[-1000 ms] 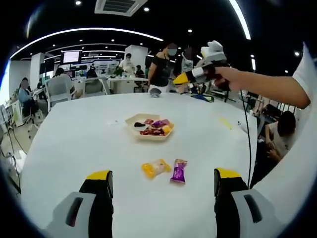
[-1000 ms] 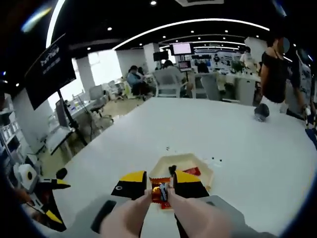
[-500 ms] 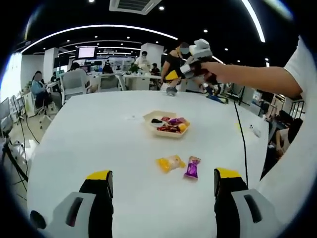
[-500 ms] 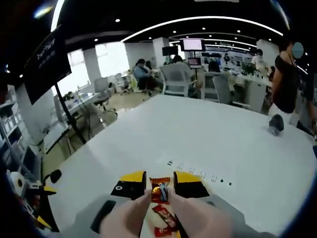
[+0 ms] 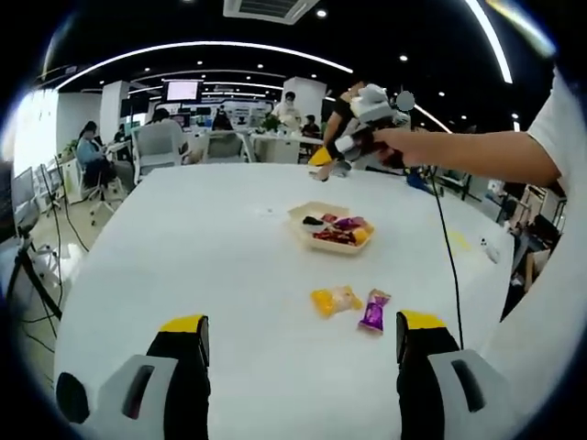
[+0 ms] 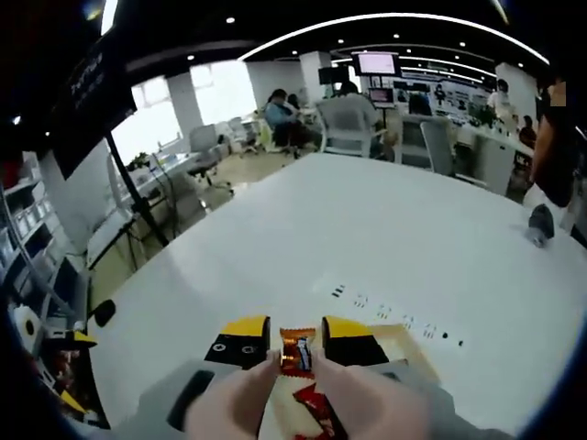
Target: Place the target food into the container with the food tongs after gripping and lifting it, then release it inside without dropping or visibly crushing the food.
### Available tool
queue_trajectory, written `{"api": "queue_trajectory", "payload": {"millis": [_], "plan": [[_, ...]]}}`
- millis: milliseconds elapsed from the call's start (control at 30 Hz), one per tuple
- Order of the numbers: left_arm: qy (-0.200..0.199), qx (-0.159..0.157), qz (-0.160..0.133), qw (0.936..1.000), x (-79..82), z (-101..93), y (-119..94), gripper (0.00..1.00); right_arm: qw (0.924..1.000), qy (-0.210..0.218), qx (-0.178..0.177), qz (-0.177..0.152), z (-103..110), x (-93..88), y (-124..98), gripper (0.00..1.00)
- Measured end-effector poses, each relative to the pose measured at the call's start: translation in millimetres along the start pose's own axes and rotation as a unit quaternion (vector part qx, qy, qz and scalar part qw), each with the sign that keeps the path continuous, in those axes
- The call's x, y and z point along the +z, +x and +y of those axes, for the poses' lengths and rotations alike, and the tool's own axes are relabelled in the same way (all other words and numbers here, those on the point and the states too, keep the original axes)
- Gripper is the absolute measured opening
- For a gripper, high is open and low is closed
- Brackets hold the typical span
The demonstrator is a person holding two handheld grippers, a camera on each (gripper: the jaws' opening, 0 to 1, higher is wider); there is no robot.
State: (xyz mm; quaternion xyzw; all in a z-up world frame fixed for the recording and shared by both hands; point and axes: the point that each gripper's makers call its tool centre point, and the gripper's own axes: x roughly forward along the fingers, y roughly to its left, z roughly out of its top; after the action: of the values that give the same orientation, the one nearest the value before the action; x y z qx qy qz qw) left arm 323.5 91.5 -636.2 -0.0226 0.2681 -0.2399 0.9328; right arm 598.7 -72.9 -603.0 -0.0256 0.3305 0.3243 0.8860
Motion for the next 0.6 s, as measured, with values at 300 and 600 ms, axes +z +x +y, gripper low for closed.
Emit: {"api": "queue_trajectory", "payload": {"millis": [300,600], "plan": [[-0.001,0.008,0.001,1.0000,1.3,1.8,-0.5,0.83,1.0000,0.004,0.003,0.000,-1.2,-4.8,1.0,0.24],[0.001,0.011,-0.006,0.9999,3.0,0.9,-6.7,0.83,0.9999,0.009,0.012,0.003,7.8,-7.6,-6.8,0.27]]}}
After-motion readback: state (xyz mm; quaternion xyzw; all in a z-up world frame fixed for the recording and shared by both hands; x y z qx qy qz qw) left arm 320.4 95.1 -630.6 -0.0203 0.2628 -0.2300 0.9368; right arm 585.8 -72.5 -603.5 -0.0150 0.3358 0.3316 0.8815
